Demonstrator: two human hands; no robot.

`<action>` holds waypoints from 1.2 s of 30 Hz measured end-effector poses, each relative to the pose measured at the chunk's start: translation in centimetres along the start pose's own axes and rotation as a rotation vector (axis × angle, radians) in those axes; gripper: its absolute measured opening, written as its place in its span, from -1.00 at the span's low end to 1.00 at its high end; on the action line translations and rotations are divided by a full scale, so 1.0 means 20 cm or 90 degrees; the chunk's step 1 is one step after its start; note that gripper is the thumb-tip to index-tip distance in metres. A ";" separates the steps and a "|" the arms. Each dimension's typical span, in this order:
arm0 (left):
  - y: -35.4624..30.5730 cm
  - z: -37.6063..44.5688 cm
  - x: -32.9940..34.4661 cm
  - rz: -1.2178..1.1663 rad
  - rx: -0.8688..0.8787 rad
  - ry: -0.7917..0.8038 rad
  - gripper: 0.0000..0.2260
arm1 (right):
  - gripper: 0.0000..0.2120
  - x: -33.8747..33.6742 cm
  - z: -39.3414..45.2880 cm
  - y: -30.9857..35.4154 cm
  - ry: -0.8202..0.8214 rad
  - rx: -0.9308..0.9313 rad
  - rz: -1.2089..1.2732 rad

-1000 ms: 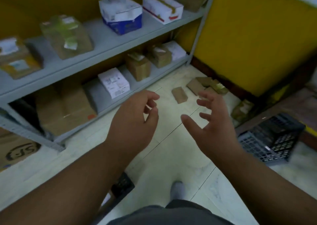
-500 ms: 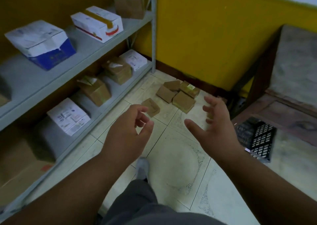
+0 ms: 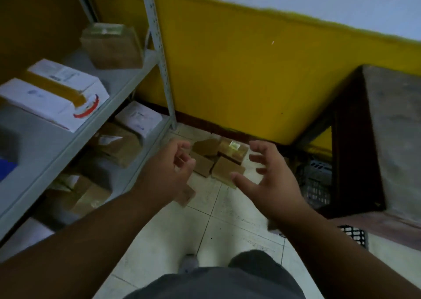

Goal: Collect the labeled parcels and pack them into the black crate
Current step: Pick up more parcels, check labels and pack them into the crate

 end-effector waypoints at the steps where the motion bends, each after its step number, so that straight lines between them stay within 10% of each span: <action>1: 0.01 0.12 0.02 -0.002 -0.008 0.008 -0.77 | -0.39 0.01 0.11 -0.02 0.007 0.009 -0.003; 17: 1.15 1.78 1.54 -0.087 -0.333 0.135 -0.72 | -0.46 1.12 2.25 -1.71 0.331 0.218 -0.156; 28: 2.13 1.95 2.60 -0.060 -0.408 0.278 -0.62 | -0.29 1.94 2.69 -3.10 0.448 0.307 -0.344; 36: 2.28 2.08 2.65 -0.173 -0.530 0.298 -0.61 | -0.20 2.19 2.68 -3.29 0.411 0.345 -0.367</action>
Point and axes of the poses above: each hand's wrist, its own z-axis towards the middle knuckle, its own x-axis out of the palm, y = z × x, the point moved 1 cm from there along z, towards the middle knuckle, and after that the axes turned 9 degrees about z, right-handed, at the moved point
